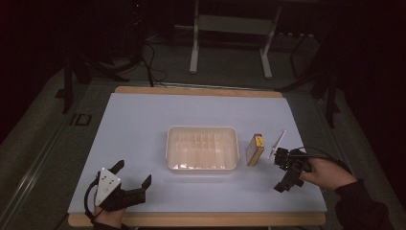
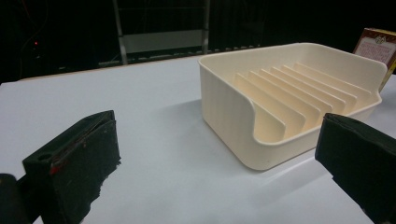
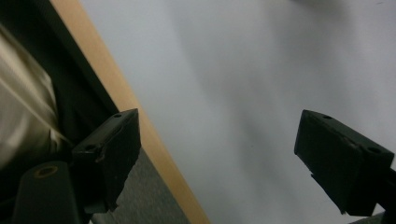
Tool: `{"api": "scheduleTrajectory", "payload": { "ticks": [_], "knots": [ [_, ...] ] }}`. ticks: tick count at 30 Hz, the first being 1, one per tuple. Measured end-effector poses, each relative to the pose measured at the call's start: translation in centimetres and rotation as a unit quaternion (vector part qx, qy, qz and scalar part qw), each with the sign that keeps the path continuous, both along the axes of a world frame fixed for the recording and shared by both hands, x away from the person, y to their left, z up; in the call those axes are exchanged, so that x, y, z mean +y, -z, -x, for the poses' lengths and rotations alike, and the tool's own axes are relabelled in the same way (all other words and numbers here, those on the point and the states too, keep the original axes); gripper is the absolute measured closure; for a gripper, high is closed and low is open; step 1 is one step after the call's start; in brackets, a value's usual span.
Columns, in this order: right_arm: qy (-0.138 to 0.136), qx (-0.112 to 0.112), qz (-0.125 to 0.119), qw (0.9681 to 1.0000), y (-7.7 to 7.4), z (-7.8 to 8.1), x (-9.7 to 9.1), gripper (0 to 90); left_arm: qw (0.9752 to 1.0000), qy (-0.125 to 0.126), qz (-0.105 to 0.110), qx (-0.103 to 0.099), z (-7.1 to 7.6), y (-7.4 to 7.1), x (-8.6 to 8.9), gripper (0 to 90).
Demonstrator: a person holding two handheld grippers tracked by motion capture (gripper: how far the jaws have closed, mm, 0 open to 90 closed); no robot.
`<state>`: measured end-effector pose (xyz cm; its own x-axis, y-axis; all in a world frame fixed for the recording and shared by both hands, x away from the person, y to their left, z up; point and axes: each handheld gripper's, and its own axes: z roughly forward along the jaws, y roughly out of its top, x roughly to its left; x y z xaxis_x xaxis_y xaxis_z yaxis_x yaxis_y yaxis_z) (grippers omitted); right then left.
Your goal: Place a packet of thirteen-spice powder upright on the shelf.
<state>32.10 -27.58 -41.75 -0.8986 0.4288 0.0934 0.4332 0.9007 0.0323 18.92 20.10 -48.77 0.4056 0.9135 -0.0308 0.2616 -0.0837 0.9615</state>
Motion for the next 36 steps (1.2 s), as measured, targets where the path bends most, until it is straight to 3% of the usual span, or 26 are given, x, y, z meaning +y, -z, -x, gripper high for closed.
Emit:
{"api": "scheduleTrajectory", "payload": {
  "ticks": [7, 14, 15, 17, 18, 22, 23, 36],
  "knots": [
    [-0.065, 0.024, 0.012, 0.9975, 0.6, 0.4, 0.8, 14.7, 1.0, 0.001, 0.001, 0.0, 0.0, 0.0, 0.0, 0.0],
    [-0.094, 0.03, 0.006, 0.9951, 0.5, 0.6, 1.3, 15.4, 1.0, 0.002, 0.001, 0.003, -0.1, 0.0, 0.0, 0.0],
    [-0.113, 0.032, 0.002, 0.9931, 0.4, 0.8, 1.7, 15.4, 1.0, 0.002, 0.002, 0.003, -0.1, 0.0, 0.0, 0.0],
    [-0.123, 0.027, 0.0, 0.9921, 0.3, 0.9, 1.9, 15.4, 1.0, 0.002, 0.002, 0.002, -0.1, 0.0, 0.0, 0.0],
    [-0.149, 0.015, -0.007, 0.9887, 0.1, 1.1, 2.2, 15.4, 1.0, 0.002, 0.002, 0.003, -0.1, 0.0, 0.0, 0.0],
    [-0.159, 0.021, -0.01, 0.987, -0.3, 1.2, 2.6, 15.5, 1.0, 0.003, 0.002, 0.004, -0.1, 0.1, 0.0, 0.0],
    [-0.169, 0.025, -0.012, 0.9853, -0.6, 1.4, 2.9, 15.5, 1.0, 0.004, 0.002, 0.004, 0.0, 0.1, 0.0, 0.0],
    [-0.214, 0.023, -0.032, 0.9761, -2.2, 2.0, 4.5, 15.3, 1.0, 0.006, 0.002, 0.006, -0.1, 0.1, -0.1, 0.0]
  ]
}}
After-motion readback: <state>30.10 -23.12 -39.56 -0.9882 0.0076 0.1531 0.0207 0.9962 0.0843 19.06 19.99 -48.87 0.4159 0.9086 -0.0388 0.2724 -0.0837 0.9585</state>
